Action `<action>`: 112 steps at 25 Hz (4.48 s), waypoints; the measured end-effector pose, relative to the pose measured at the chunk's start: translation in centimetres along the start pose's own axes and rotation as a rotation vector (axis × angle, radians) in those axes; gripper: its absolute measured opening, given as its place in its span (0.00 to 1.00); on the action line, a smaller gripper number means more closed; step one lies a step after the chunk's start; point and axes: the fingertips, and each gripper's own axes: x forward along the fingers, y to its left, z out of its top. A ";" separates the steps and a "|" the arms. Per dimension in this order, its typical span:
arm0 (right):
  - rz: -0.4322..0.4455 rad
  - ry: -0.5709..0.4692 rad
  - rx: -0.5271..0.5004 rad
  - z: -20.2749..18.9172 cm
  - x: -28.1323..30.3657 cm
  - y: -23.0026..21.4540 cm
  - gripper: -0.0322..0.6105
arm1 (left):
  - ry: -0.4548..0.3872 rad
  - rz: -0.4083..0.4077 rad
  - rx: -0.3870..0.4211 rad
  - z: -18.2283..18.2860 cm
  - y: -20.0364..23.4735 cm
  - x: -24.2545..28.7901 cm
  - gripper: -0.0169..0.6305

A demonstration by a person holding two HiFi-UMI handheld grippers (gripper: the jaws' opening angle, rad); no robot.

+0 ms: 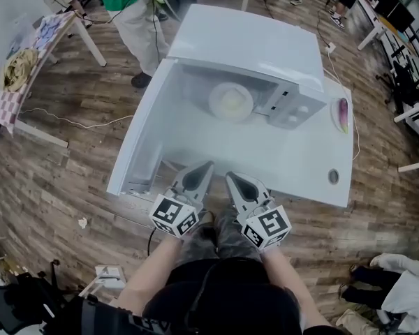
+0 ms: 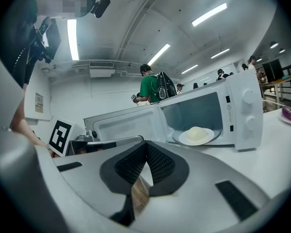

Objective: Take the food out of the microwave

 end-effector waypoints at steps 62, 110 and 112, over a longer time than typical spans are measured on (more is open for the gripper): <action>-0.198 0.120 0.468 -3.5 10.6 -21.2 0.24 | 0.110 0.273 -0.136 -4.1 13.8 11.7 0.05; -0.227 0.043 0.822 -3.3 9.5 -21.2 0.15 | 0.081 0.103 -0.559 -5.2 11.6 12.9 0.19; -0.221 0.039 0.822 -3.1 9.3 -21.0 0.15 | 0.102 0.102 -0.554 -5.4 11.5 13.0 0.19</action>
